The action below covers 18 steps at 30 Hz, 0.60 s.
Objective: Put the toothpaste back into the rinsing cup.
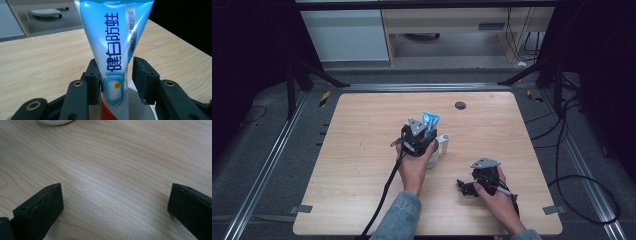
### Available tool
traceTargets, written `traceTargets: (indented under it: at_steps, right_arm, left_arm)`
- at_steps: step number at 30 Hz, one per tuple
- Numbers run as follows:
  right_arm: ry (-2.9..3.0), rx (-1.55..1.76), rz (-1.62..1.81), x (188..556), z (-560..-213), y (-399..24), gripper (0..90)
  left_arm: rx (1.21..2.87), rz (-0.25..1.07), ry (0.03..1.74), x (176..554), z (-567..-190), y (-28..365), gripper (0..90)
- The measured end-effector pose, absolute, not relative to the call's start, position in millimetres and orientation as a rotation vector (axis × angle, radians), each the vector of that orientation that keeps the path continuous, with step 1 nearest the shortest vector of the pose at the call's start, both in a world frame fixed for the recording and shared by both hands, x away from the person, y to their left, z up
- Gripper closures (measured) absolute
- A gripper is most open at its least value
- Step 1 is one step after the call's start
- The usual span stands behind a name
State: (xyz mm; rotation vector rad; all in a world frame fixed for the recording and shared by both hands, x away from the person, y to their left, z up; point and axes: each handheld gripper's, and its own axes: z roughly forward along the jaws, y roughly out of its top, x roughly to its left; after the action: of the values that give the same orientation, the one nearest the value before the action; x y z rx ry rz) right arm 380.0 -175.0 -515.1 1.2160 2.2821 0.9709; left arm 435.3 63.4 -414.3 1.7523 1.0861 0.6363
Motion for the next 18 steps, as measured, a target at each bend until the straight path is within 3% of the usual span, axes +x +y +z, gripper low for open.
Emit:
traceTargets:
  at_steps: [10,18]
  right_arm:
    - [2.282,1.216,0.971,380,-515,-175,0.3]
    - [2.282,1.216,0.971,380,-515,-175,0.3]
  left_arm:
    - [1.745,0.654,1.074,430,-408,63,45.0]
    - [1.798,0.655,1.032,421,-399,63,24.6]
